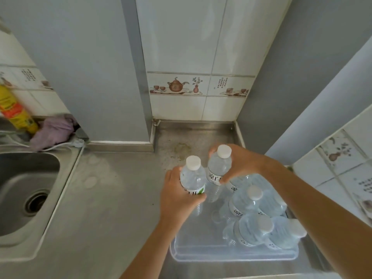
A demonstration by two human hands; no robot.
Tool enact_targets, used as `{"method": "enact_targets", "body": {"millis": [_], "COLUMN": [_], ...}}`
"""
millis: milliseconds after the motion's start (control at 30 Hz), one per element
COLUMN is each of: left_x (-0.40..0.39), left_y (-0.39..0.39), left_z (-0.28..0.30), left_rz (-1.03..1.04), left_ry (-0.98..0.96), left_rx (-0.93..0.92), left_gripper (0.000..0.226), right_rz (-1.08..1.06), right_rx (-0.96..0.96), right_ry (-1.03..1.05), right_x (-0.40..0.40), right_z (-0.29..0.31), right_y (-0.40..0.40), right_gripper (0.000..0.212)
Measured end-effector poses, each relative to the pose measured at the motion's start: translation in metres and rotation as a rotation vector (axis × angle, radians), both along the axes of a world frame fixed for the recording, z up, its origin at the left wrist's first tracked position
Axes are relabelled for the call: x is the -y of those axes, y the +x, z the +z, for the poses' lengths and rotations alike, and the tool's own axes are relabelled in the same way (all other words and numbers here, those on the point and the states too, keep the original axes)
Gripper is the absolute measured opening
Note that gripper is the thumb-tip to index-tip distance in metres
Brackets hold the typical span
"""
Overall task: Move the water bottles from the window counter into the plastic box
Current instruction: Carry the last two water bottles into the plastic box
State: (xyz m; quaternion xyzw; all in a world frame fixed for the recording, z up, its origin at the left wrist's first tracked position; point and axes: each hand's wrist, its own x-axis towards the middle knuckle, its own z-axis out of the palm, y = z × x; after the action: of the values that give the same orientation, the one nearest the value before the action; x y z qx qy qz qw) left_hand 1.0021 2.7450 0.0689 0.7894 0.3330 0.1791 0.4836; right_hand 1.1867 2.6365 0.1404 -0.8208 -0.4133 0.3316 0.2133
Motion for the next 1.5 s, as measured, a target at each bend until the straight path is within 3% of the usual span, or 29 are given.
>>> {"method": "enact_targets", "body": {"millis": [433,633,767,967,1100,1333,1500], "left_x": [0.010,0.014,0.017,0.020,0.021,0.028,0.043], "left_y": [-0.006,-0.005,-0.005,-0.005,-0.004,-0.009,-0.007], "left_z": [0.000,0.000,-0.003,-0.005,-0.007,-0.010,-0.019], "left_rz": [-0.056,-0.051,-0.051,-0.046,-0.052,-0.095,-0.126], "left_ry": [0.035,0.056,0.070,0.082,0.089,0.129,0.120], "left_rx": [-0.017,-0.025,-0.045,-0.044,-0.040,-0.058,-0.040], "left_gripper": [0.071,0.073,0.073,0.075,0.075,0.072,0.072], "right_rz": [0.188,0.183,0.130,0.147,0.136,0.174,0.127], "right_rx": [0.375,0.434,0.355,0.426,0.509,0.559,0.426], "right_ry": [-0.194,-0.180,-0.101,0.012,0.032,-0.002,0.018], "right_x": [0.005,0.014,0.024,0.020,0.019,0.021,0.028], "right_z": [-0.002,-0.002,0.010,0.011,0.008,0.012,0.014], "right_y": [-0.011,-0.014,-0.015,-0.025,-0.023,-0.028,-0.032], "right_gripper": [0.075,0.075,0.073,0.035,0.027,0.037,0.052]}}
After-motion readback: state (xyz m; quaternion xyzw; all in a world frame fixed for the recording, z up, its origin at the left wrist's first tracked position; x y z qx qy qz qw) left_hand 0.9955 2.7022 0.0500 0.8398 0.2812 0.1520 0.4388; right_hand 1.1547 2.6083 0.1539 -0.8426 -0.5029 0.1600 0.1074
